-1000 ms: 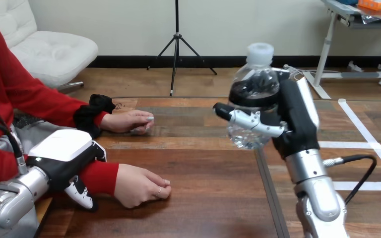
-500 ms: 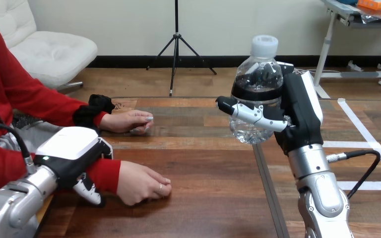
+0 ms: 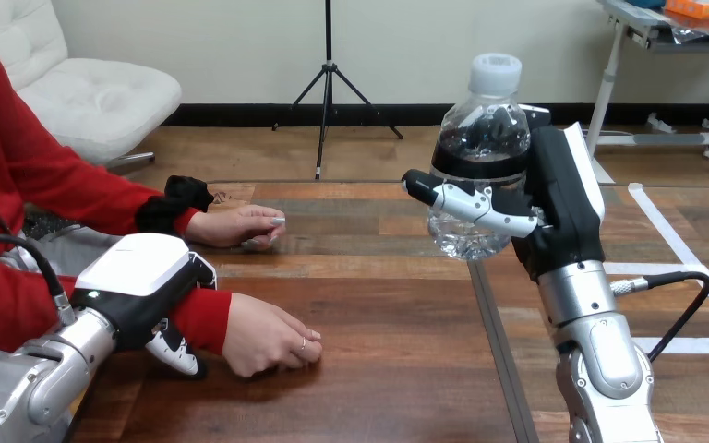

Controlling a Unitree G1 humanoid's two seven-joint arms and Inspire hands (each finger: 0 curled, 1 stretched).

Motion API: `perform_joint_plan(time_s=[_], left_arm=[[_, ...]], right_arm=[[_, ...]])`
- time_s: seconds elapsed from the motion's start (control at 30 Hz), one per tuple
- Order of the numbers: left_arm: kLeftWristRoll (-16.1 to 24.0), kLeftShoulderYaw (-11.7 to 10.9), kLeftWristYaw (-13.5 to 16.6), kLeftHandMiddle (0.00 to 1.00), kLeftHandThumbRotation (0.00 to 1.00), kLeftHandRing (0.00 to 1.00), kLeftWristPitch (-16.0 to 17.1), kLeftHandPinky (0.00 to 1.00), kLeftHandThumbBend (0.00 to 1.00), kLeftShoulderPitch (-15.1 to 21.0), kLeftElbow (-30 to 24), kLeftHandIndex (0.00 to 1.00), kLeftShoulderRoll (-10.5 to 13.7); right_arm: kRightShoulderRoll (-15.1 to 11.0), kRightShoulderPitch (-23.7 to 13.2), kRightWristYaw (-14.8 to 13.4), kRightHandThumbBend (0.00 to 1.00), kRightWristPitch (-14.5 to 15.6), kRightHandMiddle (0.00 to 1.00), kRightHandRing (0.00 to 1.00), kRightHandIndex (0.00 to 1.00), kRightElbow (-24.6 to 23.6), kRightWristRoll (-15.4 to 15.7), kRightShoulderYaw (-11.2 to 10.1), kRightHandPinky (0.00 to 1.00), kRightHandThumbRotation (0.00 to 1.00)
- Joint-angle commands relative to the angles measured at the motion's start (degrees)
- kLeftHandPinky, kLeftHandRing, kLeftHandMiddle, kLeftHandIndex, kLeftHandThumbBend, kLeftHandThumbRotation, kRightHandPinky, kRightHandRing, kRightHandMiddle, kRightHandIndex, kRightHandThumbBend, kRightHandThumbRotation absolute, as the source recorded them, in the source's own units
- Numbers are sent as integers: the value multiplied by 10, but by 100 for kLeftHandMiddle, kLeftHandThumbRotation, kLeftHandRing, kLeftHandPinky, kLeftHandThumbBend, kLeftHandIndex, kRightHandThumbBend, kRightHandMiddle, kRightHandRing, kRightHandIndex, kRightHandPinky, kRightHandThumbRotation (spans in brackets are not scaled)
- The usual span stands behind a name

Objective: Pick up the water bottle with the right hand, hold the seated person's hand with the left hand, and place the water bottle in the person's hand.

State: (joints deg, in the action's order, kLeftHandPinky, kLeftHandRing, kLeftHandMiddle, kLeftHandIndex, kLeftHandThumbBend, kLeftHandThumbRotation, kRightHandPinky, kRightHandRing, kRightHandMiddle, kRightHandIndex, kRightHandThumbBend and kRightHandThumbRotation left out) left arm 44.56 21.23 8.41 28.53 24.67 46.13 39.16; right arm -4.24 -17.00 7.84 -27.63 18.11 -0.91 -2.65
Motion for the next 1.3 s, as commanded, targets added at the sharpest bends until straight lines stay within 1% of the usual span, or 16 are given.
perform_joint_plan(time_s=[0.0, 0.07, 0.23, 0.4, 0.57, 0.67, 0.8, 0.97, 1.17, 1.27], left_arm=[[-7, 3, 27, 41, 0, 35, 19, 33, 97, 38, 14, 41, -17], [-5, 4, 36, 40, 0, 34, 24, 32, 98, 40, 17, 40, -18], [-19, -2, 24, 39, 0, 34, 14, 31, 96, 39, 10, 40, -26], [-26, -3, 15, 39, 0, 34, 3, 31, 94, 37, -6, 39, -29], [-27, -3, 16, 38, 0, 33, -2, 32, 92, 35, -16, 38, -32], [-27, -3, 24, 39, 0, 33, 2, 32, 91, 36, -12, 38, -34], [-34, -7, 25, 38, 0, 33, 6, 32, 90, 37, -8, 38, -38], [-38, -7, 31, 37, 0, 32, 11, 29, 91, 38, -5, 37, -40], [-49, -10, 26, 37, 0, 31, 8, 25, 90, 37, -9, 37, -42], [-49, -9, 35, 37, 0, 31, 12, 25, 91, 37, -9, 37, -41]], right_arm=[[3, -32, -7, 61, -2, 15, 11, 16, -30, -10, -3, 7, 0], [3, -34, -7, 61, -4, 14, 11, 16, -27, -10, -3, 7, 0], [6, -39, -8, 60, -9, 14, 10, 16, -14, -7, -1, 7, 0], [6, -45, -7, 61, -19, 14, 10, 16, 5, -4, 0, 6, 0], [7, -48, -11, 62, -23, 14, 11, 16, 16, 2, 2, 7, 0], [8, -50, -9, 63, -25, 14, 11, 16, 23, 2, 3, 7, 0], [9, -53, -9, 63, -32, 14, 11, 16, 36, 5, 4, 6, 0], [9, -57, -11, 64, -40, 15, 11, 17, 49, 7, 6, 7, 0], [11, -63, -8, 65, -52, 15, 11, 17, 68, 5, 7, 7, 0], [11, -67, -6, 65, -60, 16, 11, 17, 80, 4, 8, 7, 0]])
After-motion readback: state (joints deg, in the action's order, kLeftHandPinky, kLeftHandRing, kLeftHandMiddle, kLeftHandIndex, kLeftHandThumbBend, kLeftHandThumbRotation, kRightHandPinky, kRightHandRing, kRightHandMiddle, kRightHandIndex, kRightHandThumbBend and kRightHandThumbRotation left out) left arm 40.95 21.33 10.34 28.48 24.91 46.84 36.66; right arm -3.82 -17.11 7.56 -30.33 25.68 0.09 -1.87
